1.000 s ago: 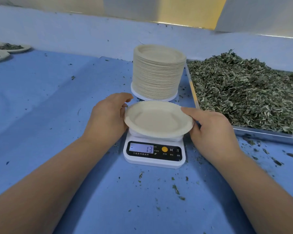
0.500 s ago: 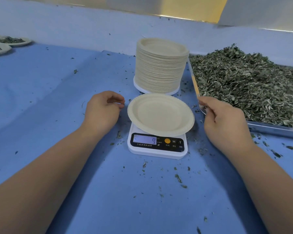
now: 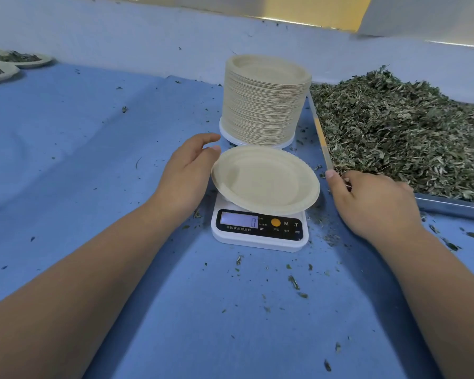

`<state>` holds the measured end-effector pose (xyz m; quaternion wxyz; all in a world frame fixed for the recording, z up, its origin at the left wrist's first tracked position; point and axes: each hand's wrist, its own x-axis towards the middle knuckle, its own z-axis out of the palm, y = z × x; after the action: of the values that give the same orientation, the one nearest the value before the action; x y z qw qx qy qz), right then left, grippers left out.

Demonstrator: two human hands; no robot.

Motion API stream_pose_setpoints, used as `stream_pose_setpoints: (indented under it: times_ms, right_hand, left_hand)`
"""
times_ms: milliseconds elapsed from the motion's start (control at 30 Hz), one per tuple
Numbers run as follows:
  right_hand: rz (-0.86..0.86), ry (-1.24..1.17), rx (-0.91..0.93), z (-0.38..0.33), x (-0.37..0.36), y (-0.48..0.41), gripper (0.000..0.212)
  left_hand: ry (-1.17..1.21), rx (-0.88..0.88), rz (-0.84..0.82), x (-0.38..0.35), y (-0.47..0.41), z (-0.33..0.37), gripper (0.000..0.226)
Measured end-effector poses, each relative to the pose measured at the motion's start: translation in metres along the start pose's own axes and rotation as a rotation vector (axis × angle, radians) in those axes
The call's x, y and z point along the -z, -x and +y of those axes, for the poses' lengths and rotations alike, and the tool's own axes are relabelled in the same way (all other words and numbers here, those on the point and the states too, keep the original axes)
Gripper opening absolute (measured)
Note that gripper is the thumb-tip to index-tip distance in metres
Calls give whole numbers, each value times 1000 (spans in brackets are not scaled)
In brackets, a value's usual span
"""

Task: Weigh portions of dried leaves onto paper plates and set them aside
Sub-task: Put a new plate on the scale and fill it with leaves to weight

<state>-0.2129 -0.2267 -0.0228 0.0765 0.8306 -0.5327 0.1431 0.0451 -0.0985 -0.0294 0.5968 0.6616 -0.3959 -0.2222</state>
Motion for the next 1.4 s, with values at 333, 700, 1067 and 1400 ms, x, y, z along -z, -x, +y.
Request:
stream_pose_setpoints:
  times_ms: [333,700,1067,1400]
  right_hand:
    - [86,-26,5,4,-9,-6,58]
    - [78,-125,-64,-3,-8,-3,35]
    - [107,-132,-44,-3,-7,-1,34]
    - [130,-130,8,4,-10,-2,34]
  left_hand:
    - [28,3,-52,-12,3,5,36]
    - [16,3,-98,-10,0,-3,43]
    - [-53,-10,-74,-9,-1,-1,48]
    - [-573,-899,-295,-16,35,29,34]
